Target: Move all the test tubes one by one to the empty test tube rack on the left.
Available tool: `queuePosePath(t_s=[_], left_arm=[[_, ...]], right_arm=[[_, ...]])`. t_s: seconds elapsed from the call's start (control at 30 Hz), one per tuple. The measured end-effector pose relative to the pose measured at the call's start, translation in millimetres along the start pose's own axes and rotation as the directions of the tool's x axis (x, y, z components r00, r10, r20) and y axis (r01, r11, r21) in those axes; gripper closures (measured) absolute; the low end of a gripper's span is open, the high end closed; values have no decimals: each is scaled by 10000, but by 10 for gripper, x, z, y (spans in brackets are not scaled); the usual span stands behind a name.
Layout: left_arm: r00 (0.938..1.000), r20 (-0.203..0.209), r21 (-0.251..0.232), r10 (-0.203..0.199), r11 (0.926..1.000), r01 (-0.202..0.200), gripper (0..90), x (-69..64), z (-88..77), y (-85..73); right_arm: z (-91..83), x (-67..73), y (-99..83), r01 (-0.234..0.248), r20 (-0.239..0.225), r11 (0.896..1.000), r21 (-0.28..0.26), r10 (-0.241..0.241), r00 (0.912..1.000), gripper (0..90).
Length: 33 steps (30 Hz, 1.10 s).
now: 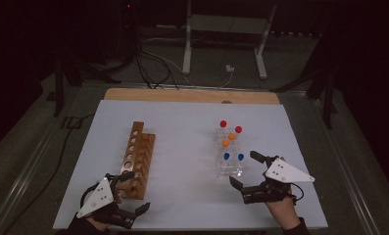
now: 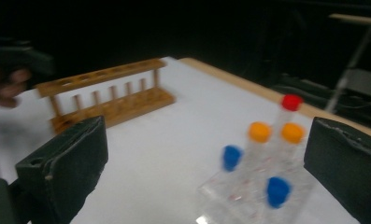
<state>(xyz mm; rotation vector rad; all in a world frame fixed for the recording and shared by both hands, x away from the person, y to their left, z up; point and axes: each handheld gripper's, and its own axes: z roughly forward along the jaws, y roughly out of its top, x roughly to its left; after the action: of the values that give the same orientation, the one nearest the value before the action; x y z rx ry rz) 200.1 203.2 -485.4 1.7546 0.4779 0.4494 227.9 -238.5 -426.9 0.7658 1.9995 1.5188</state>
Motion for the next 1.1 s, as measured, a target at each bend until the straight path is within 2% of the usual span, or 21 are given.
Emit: queuePosePath(t_s=[0.13,0.17,0.43,0.5,0.63,0.7,0.77,0.87,0.9,0.97,1.1], left_arm=[[10000,17,-16,-40,10000,40,5,1,-1,0],[10000,13,-17,-36,10000,36,5,2,-1,0],[10000,29,-29,-58,10000,59,5,2,-1,0],[10000,27,-40,-69,10000,69,5,1,-2,0],[10000,20,-47,-66,10000,66,5,1,-4,0],[10000,31,-44,-76,10000,76,5,2,-3,0],[10000,30,-45,-76,10000,77,5,1,-3,0],[10000,8,-48,-74,10000,74,5,1,-4,0],[10000,-23,-60,-73,10000,73,5,1,-5,1],[10000,-42,-92,-71,9999,70,5,2,-9,2],[10000,-31,-86,-66,9999,66,5,3,-9,2]], right_arm=[[62,-88,9,-11,648,9999,102,4,9979,0],[88,-123,-4,-150,812,9995,261,129,9966,0],[168,-207,-106,-337,1391,9946,985,198,9901,0],[178,-221,-136,-448,1722,9930,1093,254,9847,31],[193,-237,-164,-584,1966,9886,1386,303,9800,39],[207,-245,-200,-773,1954,9828,1676,438,9798,56],[213,-247,-208,-779,1940,9809,1782,426,9801,56],[247,-237,-234,-898,1948,9723,2159,472,9797,82],[265,-228,-246,-946,1962,9673,2355,480,9794,138],[272,-228,-251,-954,1904,9647,2454,485,9805,148],[314,-234,-289,-1084,1873,9489,2962,536,9808,239]])
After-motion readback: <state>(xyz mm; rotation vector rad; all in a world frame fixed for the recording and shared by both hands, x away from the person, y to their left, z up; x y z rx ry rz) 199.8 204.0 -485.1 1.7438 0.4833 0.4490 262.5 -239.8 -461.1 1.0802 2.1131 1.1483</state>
